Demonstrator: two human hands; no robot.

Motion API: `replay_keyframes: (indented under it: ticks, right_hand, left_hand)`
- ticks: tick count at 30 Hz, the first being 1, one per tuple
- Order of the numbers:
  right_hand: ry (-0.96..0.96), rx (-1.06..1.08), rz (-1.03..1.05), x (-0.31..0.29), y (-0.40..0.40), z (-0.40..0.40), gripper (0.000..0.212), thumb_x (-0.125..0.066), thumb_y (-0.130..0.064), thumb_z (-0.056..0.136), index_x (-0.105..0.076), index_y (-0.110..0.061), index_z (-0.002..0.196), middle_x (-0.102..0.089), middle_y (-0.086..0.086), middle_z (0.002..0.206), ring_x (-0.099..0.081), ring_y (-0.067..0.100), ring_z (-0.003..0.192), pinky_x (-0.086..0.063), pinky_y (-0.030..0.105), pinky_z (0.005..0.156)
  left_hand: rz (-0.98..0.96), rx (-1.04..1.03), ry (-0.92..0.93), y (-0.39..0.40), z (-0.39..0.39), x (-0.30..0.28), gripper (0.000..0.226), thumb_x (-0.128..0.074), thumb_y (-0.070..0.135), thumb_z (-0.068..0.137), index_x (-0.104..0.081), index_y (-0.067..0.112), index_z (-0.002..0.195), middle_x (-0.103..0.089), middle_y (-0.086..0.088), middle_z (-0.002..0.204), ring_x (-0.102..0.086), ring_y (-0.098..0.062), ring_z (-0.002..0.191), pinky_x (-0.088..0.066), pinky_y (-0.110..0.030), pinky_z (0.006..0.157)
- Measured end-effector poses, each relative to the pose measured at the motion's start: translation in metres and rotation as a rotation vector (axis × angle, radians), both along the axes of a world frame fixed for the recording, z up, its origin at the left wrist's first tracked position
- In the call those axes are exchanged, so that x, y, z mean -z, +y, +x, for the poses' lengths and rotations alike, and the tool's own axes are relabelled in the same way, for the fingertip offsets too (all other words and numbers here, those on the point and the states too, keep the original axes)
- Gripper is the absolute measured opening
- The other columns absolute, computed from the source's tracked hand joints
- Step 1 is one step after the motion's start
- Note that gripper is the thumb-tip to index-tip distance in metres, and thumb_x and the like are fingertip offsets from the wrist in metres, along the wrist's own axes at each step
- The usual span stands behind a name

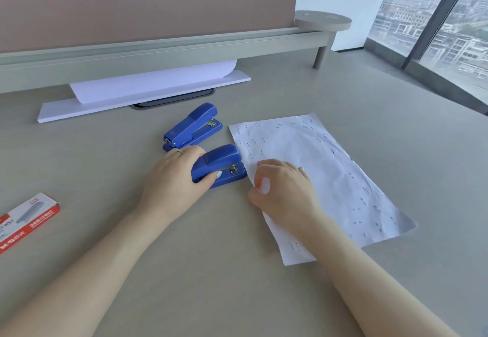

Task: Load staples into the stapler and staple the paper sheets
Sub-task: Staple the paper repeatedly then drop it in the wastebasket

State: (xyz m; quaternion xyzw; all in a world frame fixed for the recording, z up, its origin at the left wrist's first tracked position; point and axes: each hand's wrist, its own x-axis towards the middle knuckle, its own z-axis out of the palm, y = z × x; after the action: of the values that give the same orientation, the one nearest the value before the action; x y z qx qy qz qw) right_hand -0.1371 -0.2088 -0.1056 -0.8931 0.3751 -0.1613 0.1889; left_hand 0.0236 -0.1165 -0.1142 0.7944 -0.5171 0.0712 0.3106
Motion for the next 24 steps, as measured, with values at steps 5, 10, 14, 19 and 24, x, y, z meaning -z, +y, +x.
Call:
replay_keyframes:
  ticks: [5, 10, 14, 19, 24]
  right_hand:
    - [-0.177, -0.021, 0.068, -0.008, 0.008, -0.004, 0.020, -0.057, -0.016, 0.075, -0.047, -0.025, 0.060, -0.061, -0.015, 0.098, -0.052, 0.017, 0.088, -0.038, 0.029, 0.077]
    - [-0.126, -0.052, 0.076, -0.008, 0.011, 0.000, 0.009, -0.057, -0.019, 0.079, -0.058, -0.021, 0.070, -0.064, -0.011, 0.103, -0.056, 0.018, 0.090, -0.040, 0.027, 0.081]
    - [-0.134, -0.026, 0.060, -0.007, 0.011, 0.003, 0.010, -0.057, -0.023, 0.081, -0.058, -0.023, 0.071, -0.064, -0.011, 0.101, -0.053, 0.014, 0.082, -0.035, 0.030, 0.098]
    - [-0.053, -0.001, -0.027, -0.009, 0.016, 0.007, 0.011, -0.056, -0.024, 0.081, -0.056, -0.025, 0.070, -0.059, -0.008, 0.081, -0.049, 0.018, 0.073, -0.031, 0.027, 0.096]
    - [0.010, 0.056, -0.083, -0.011, 0.016, -0.001, 0.009, -0.053, -0.022, 0.080, -0.060, -0.022, 0.075, -0.064, -0.005, 0.084, -0.055, 0.021, 0.076, -0.031, 0.025, 0.089]
  left_hand:
    - [-0.027, 0.026, 0.083, 0.003, -0.002, 0.001, 0.034, -0.059, 0.048, 0.076, -0.058, 0.015, 0.086, -0.062, 0.003, 0.080, -0.052, -0.019, 0.083, -0.041, -0.030, 0.065]
    - [-0.136, 0.044, 0.242, 0.002, -0.002, 0.000, 0.043, -0.035, 0.055, 0.079, -0.057, 0.017, 0.082, -0.057, 0.007, 0.080, -0.050, -0.012, 0.081, -0.037, -0.025, 0.070]
    - [-0.240, -0.059, 0.154, -0.006, 0.000, -0.021, 0.032, -0.039, 0.036, 0.089, -0.056, 0.010, 0.082, -0.057, -0.001, 0.081, -0.047, -0.022, 0.081, -0.038, -0.035, 0.075]
    - [-0.135, -0.127, 0.127, -0.033, 0.003, -0.041, 0.020, -0.043, 0.021, 0.090, -0.057, 0.009, 0.084, -0.060, -0.005, 0.088, -0.048, -0.030, 0.088, -0.040, -0.040, 0.079]
    - [0.277, -0.115, 0.240, -0.053, -0.015, -0.029, 0.041, -0.030, 0.027, 0.096, -0.032, 0.018, 0.056, -0.036, 0.000, 0.058, -0.041, -0.028, 0.071, -0.034, -0.034, 0.065]
